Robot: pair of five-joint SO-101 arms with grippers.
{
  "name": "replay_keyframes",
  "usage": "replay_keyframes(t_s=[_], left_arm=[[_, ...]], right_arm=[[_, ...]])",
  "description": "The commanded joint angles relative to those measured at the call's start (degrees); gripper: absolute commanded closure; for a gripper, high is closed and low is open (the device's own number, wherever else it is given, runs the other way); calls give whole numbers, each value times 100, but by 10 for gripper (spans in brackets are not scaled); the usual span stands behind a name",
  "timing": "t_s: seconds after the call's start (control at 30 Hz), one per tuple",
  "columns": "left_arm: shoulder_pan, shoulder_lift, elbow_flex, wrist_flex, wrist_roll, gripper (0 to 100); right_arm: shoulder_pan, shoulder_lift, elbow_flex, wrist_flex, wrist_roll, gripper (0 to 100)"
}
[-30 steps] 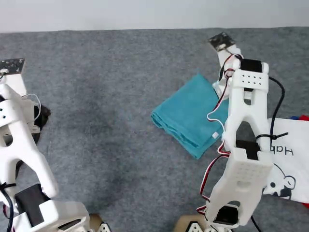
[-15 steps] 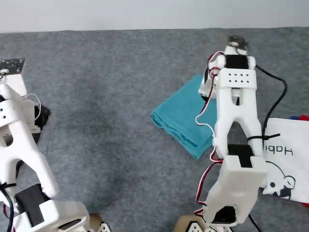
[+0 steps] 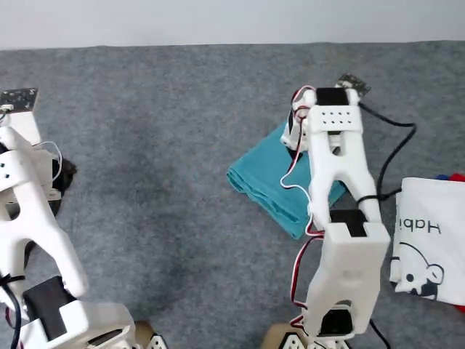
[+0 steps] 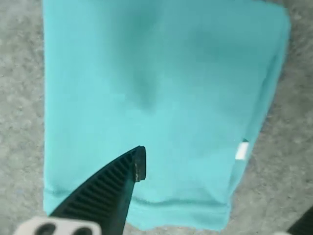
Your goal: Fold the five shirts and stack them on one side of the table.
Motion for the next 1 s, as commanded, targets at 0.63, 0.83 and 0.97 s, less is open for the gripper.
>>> replay_keyframes(t_s=[0.63, 0.83, 0.97], left_arm=[[0, -255, -31, 158, 44, 987], [0, -246, -31, 158, 44, 987], [0, -255, -31, 158, 44, 987]], right_arm=[[-101, 1657, -176, -611, -18, 541], [-84, 1692, -176, -453, 176, 742], [-75, 1692, -176, -426, 185, 899]])
